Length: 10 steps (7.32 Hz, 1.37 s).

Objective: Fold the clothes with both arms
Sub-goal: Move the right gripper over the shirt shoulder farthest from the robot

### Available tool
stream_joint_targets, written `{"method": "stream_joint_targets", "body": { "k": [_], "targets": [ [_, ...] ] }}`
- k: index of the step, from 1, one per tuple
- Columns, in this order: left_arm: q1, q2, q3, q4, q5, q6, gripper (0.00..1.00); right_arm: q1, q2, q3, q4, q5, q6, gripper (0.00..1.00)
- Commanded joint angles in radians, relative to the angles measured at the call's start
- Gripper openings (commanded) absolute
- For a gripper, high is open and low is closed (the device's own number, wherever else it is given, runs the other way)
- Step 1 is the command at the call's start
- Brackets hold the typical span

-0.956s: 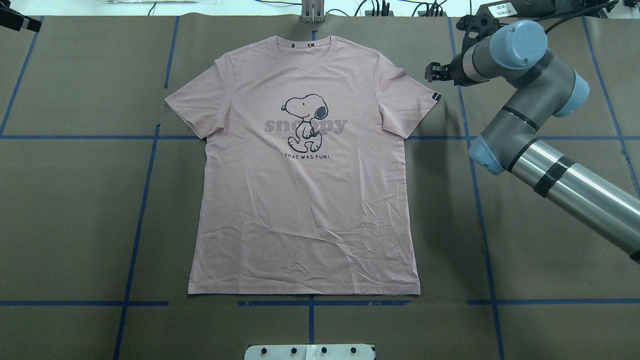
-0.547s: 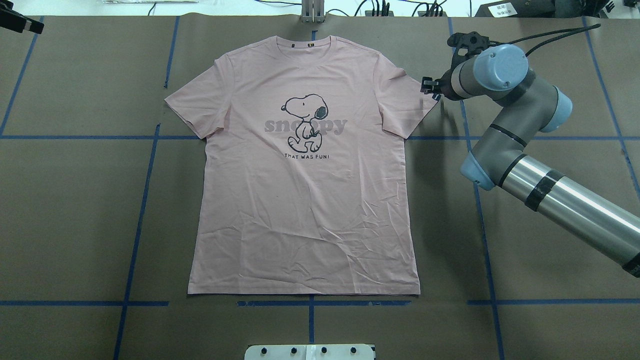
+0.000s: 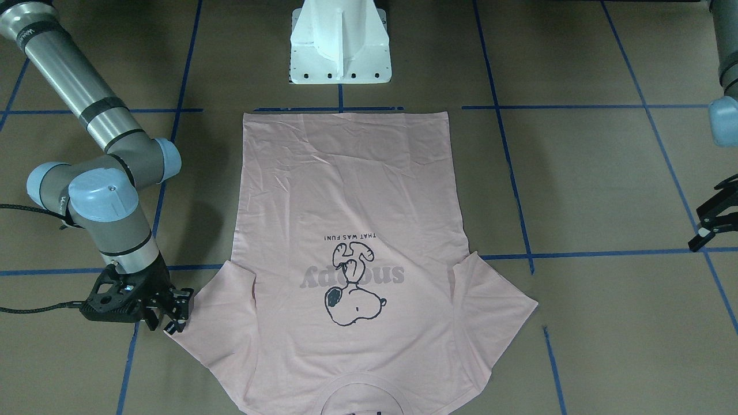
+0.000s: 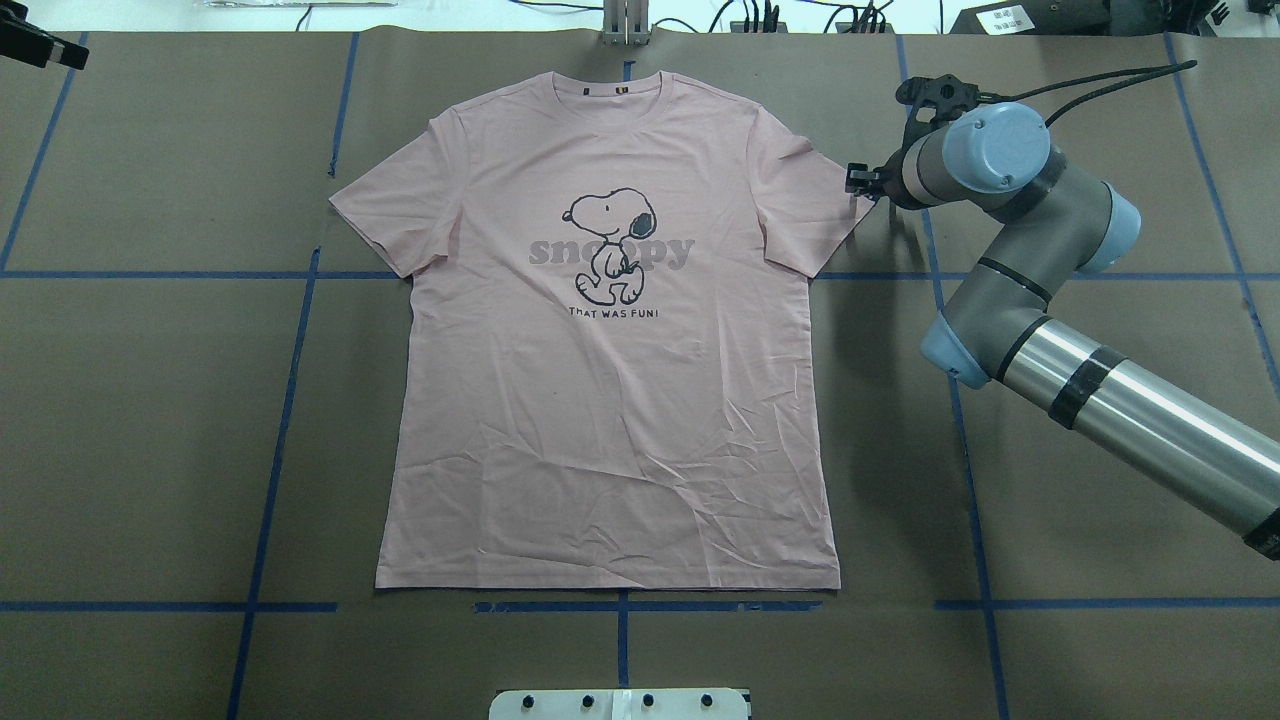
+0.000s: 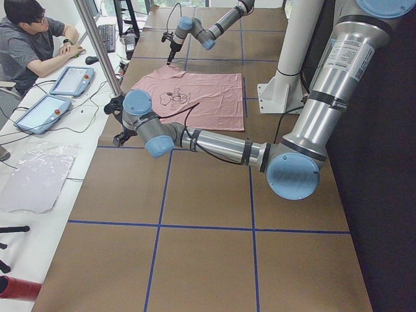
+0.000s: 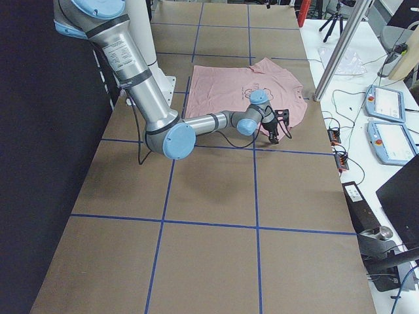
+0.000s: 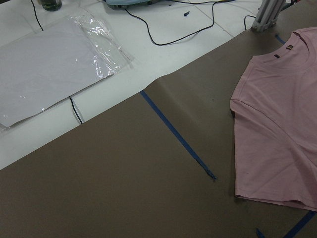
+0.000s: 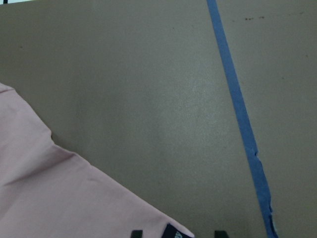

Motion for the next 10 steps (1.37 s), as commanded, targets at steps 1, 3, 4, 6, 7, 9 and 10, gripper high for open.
{"method": "stream_joint_targets", "body": {
  "k": [1,3,4,6,7,9,10],
  "targets": [
    [0.001,0.01,-0.005,-0.008,0.0,0.002,1.0,-0.001,0.0,-0.003,-0.001,-0.001,0.0,0.55],
    [0.001,0.011,-0.005,-0.008,0.0,0.002,1.0,-0.001,0.001,-0.003,-0.001,-0.001,0.003,0.13],
    [0.001,0.011,-0.005,-0.008,0.0,0.004,1.0,-0.001,0.004,-0.003,-0.001,-0.002,0.003,0.0],
    [0.001,0.023,-0.014,-0.01,0.0,0.005,1.0,-0.001,0.006,-0.001,-0.002,-0.001,0.003,0.0],
    [-0.001,0.027,-0.016,-0.029,0.0,-0.001,1.0,-0.001,0.009,0.011,-0.002,-0.001,0.006,0.0],
    [-0.001,0.042,-0.022,-0.037,0.0,-0.002,1.0,0.002,0.006,0.036,-0.008,0.002,-0.006,0.0],
    [-0.001,0.057,-0.036,-0.048,0.0,-0.006,1.0,0.005,0.001,0.025,-0.01,0.002,-0.009,0.25]
  ]
}}
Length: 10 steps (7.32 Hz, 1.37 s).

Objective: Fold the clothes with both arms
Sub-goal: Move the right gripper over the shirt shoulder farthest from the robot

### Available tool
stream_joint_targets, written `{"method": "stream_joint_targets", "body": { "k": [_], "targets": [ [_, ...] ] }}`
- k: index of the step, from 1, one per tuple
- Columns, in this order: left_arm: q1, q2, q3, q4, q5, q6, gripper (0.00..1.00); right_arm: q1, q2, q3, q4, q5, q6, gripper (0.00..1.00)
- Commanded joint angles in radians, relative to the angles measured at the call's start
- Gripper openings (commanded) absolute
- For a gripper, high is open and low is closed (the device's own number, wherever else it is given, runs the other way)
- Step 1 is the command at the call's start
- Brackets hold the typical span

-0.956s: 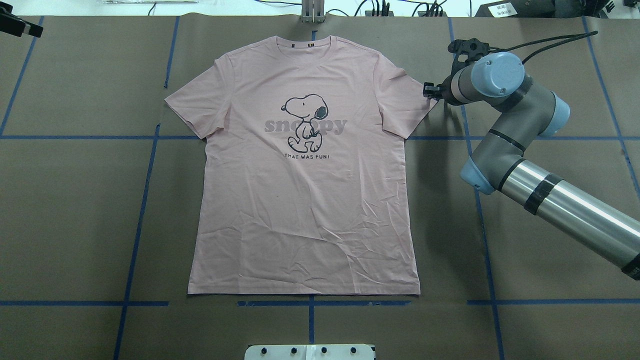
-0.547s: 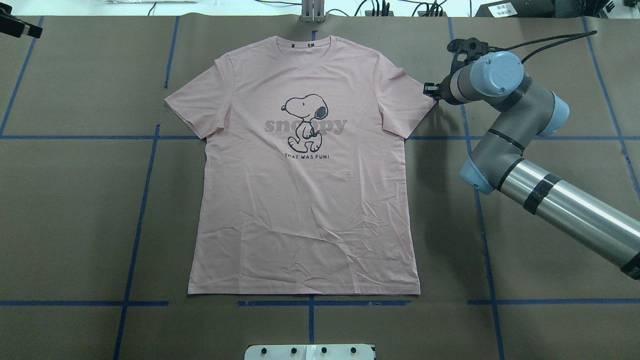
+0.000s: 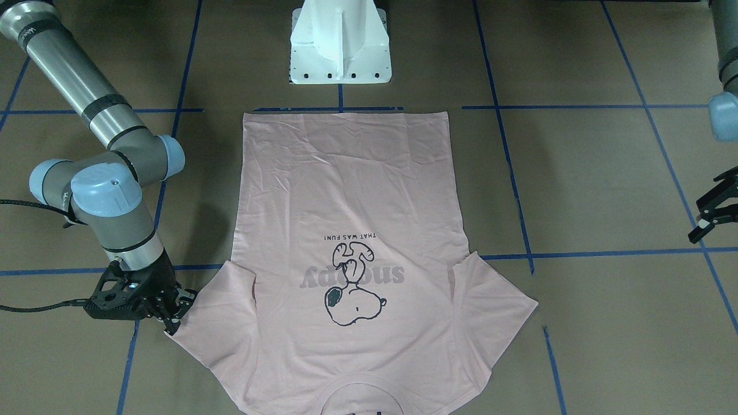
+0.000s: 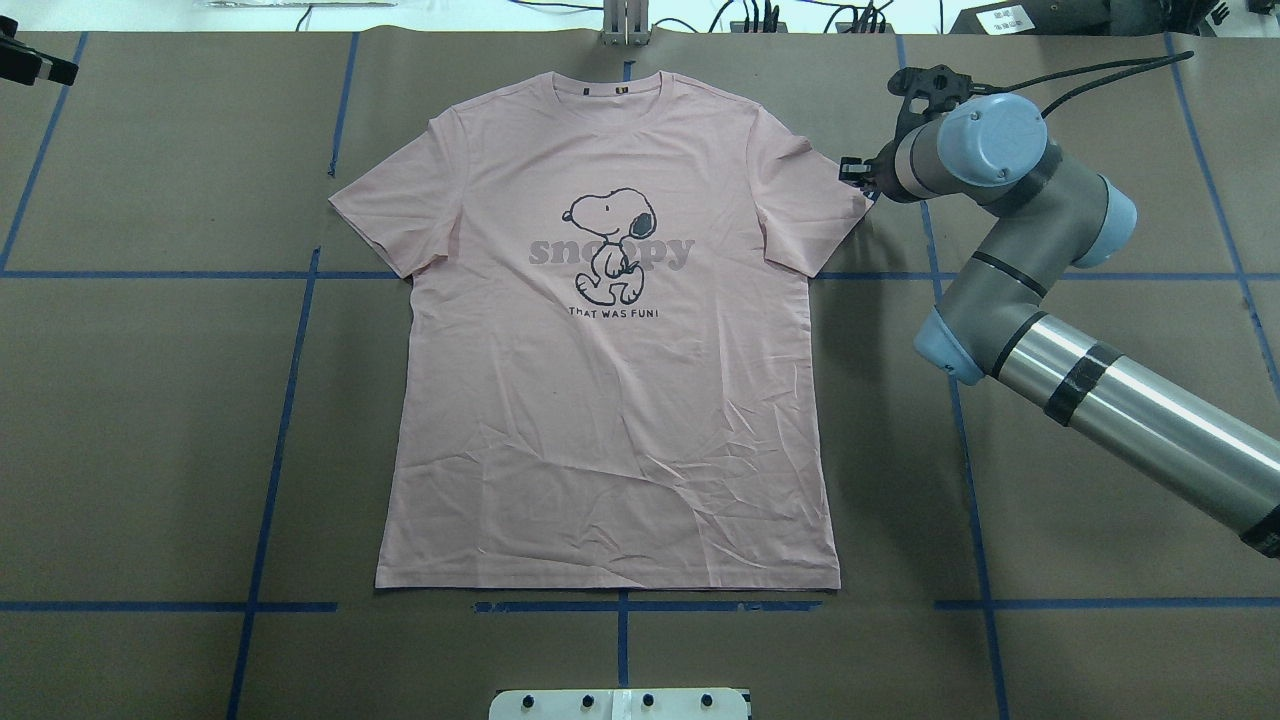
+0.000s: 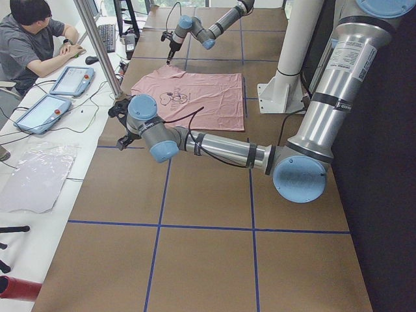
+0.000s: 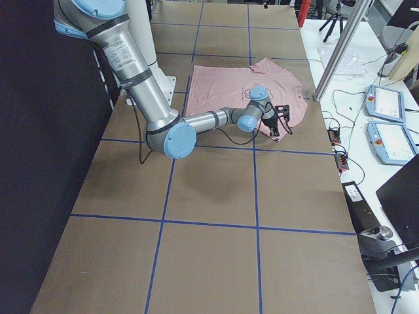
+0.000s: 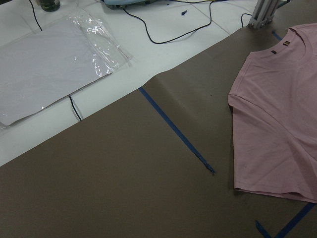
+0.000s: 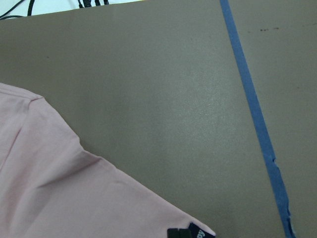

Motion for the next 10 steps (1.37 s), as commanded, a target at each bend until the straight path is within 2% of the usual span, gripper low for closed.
{"method": "stream_joint_targets", "body": {
  "k": [1,9,10],
  "targets": [
    [-0.001,0.02,-0.024,-0.012,0.0,-0.003,1.0,0.005,0.0,-0.017,0.001,-0.003,-0.007,0.47],
    [-0.001,0.033,-0.035,-0.014,-0.002,0.0,1.0,0.0,0.012,-0.058,0.01,-0.003,0.004,0.48],
    [-0.001,0.034,-0.038,-0.014,-0.002,0.002,1.0,0.0,0.017,-0.058,0.009,-0.004,0.004,0.38]
  ]
}}
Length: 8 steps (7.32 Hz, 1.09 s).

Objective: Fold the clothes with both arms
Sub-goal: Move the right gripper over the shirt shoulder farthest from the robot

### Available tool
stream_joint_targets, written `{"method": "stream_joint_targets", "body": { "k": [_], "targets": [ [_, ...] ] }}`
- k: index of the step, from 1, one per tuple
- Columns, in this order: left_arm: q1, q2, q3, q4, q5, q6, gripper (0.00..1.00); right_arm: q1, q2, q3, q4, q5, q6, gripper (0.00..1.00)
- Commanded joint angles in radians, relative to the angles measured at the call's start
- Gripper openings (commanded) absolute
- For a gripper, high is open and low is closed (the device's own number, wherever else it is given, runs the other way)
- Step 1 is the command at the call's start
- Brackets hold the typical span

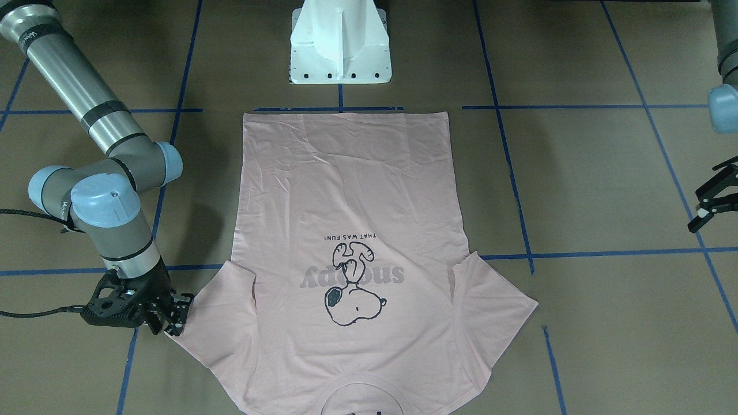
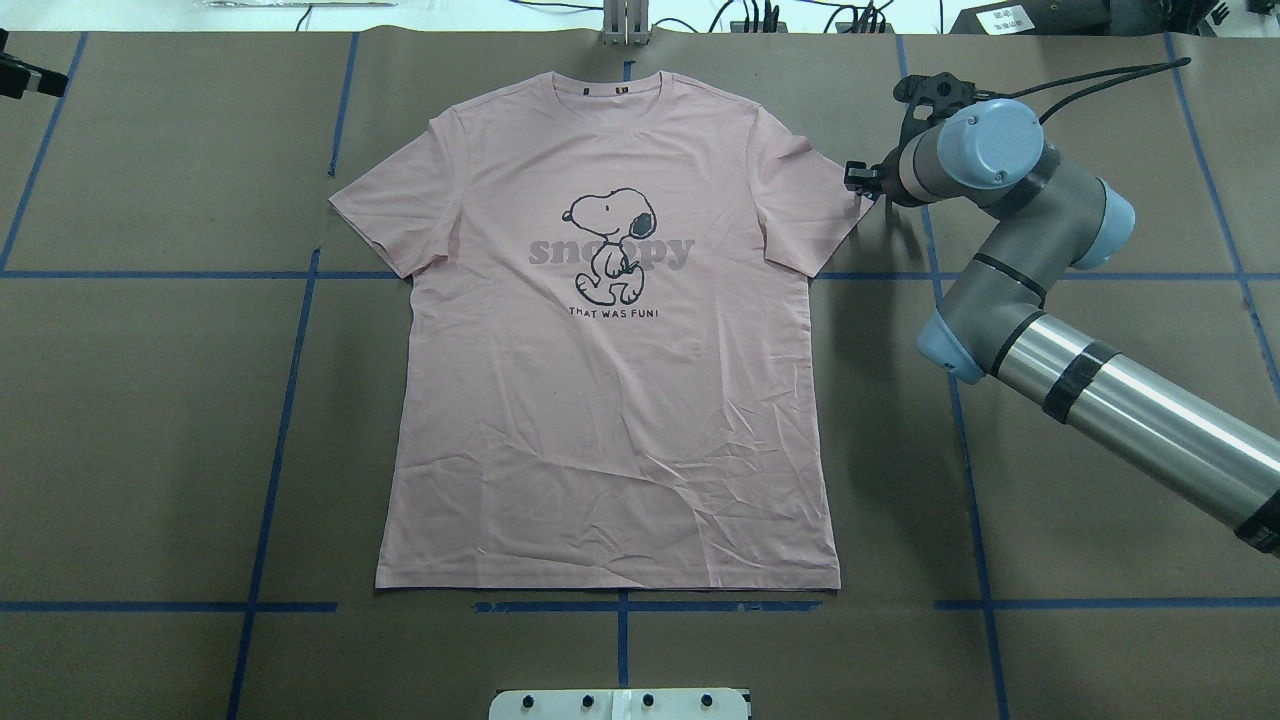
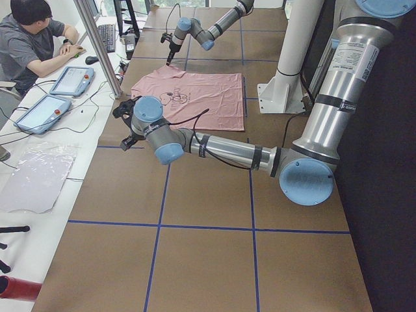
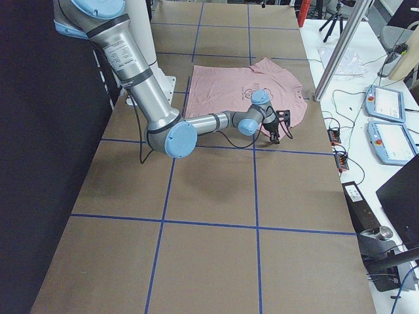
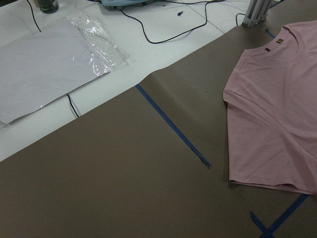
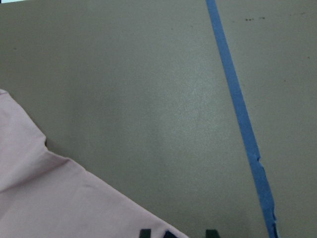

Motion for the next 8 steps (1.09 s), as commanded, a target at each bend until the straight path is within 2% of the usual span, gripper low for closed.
{"method": "stream_joint_targets", "body": {
  "k": [1,2,4,6,8],
  "targets": [
    [0.0,0.006,-0.004,0.0,-0.001,0.0,1.0,-0.002,0.005,-0.001,-0.001,-0.001,0.002,0.34],
    [0.0,0.015,-0.011,0.0,-0.001,0.002,1.0,-0.002,0.005,-0.001,-0.001,-0.001,0.002,0.34],
    [0.0,0.023,-0.019,0.0,0.0,0.002,1.0,-0.001,0.016,0.001,-0.004,-0.001,0.004,0.0],
    [0.0,0.023,-0.019,0.0,0.001,0.002,1.0,-0.001,0.04,0.026,-0.031,0.003,0.013,0.0],
    [0.0,0.023,-0.019,0.0,0.001,0.0,1.0,-0.014,0.118,0.147,-0.303,-0.013,0.069,0.0]
  ]
}}
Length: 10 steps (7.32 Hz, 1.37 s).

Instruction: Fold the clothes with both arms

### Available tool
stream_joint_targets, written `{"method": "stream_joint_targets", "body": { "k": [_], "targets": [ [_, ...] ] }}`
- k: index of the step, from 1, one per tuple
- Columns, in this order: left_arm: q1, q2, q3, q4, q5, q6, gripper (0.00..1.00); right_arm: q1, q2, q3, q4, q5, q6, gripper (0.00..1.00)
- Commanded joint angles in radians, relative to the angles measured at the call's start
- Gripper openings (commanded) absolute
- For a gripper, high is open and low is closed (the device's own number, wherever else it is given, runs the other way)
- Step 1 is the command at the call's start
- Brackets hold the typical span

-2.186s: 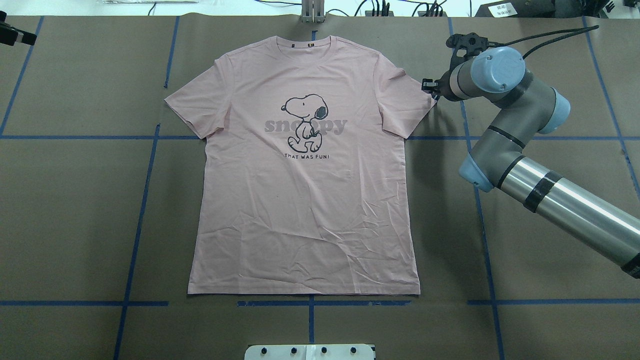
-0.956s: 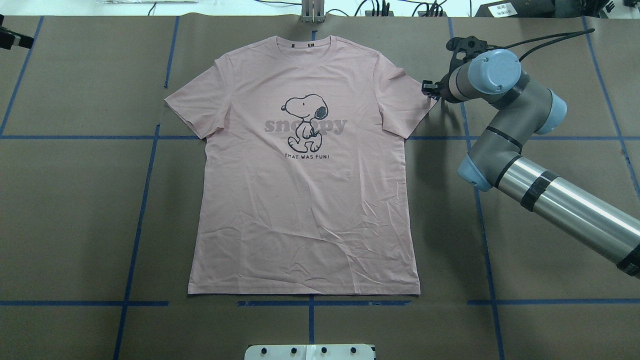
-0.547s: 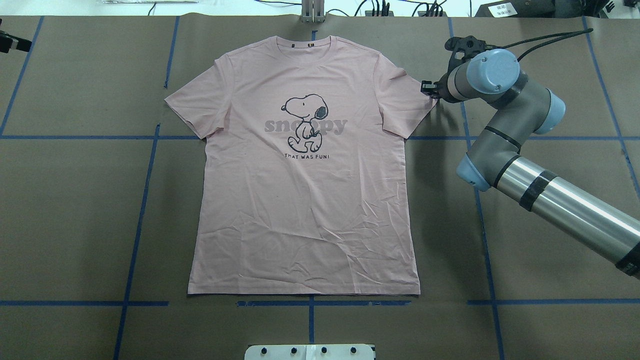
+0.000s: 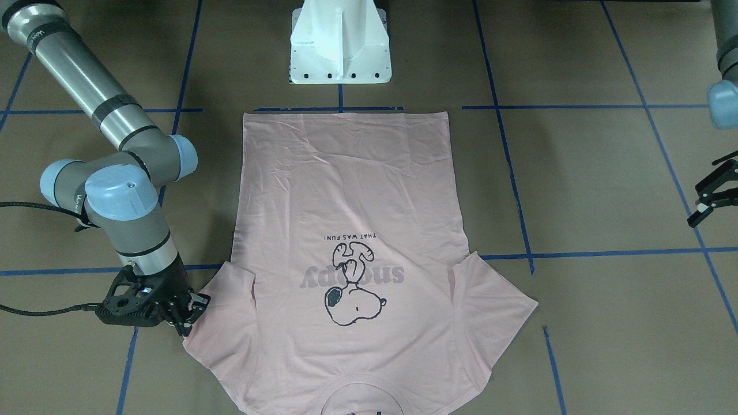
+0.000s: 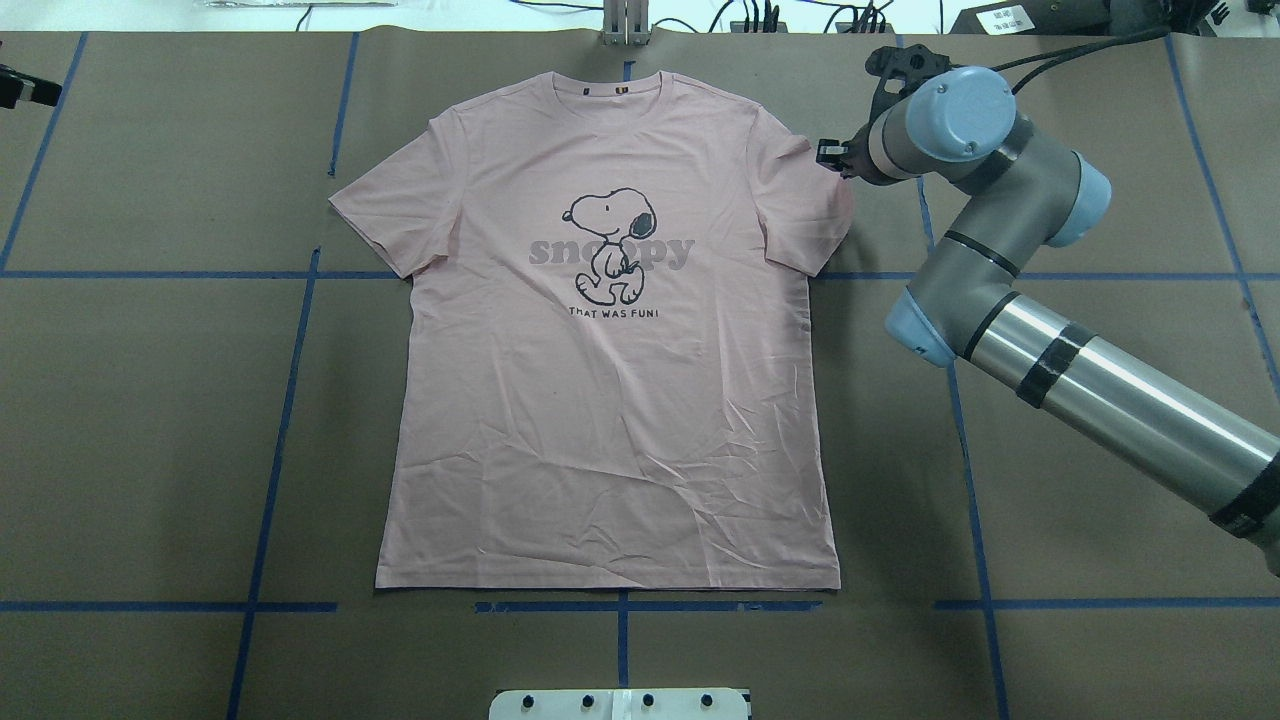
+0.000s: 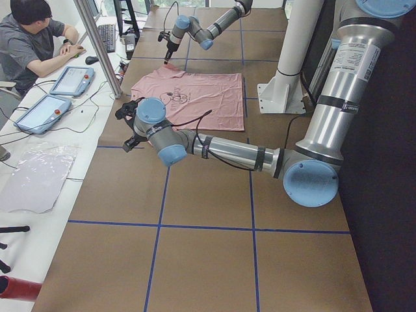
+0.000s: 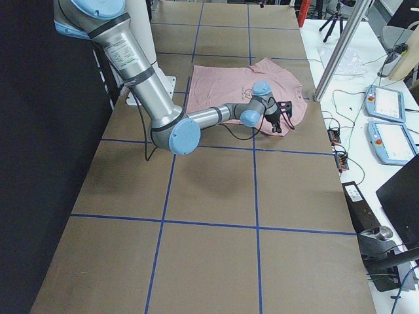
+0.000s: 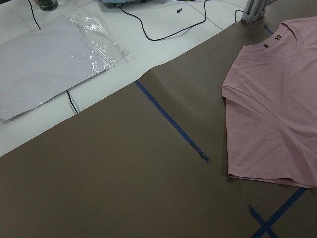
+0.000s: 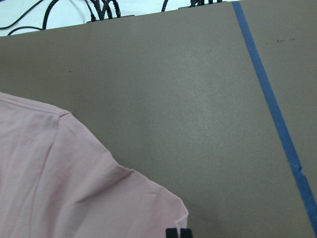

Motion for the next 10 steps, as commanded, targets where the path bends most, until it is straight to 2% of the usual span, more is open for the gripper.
{"method": "stream_joint_targets", "body": {
  "k": [1,3,5,6,7,8,9,10],
  "targets": [
    [0.0,0.0,0.0,0.0,-0.001,-0.001,1.0,-0.063,0.129,0.059,-0.251,-0.088,0.093,0.0],
    [0.0,0.0,0.0,0.0,-0.001,-0.004,1.0,-0.114,0.227,-0.018,-0.275,-0.147,0.167,0.0],
    [0.0,0.002,0.0,0.0,-0.001,-0.003,1.0,-0.119,0.252,-0.054,-0.273,-0.164,0.166,0.0],
    [0.0,0.006,0.0,0.0,-0.001,0.0,1.0,-0.119,0.252,-0.056,-0.272,-0.164,0.166,0.56],
    [0.0,0.005,0.0,0.0,0.001,-0.004,1.0,-0.119,0.261,-0.065,-0.275,-0.164,0.158,1.0],
    [0.005,0.003,0.003,0.003,0.001,-0.006,1.0,-0.111,0.282,-0.07,-0.276,-0.152,0.155,1.0],
    [0.047,-0.004,0.009,0.005,0.008,-0.036,1.0,-0.094,0.289,-0.068,-0.292,-0.102,0.134,1.0],
    [0.104,-0.027,0.006,0.006,0.136,-0.166,1.0,-0.043,0.289,-0.053,-0.319,0.002,0.052,1.0]
  ]
}}
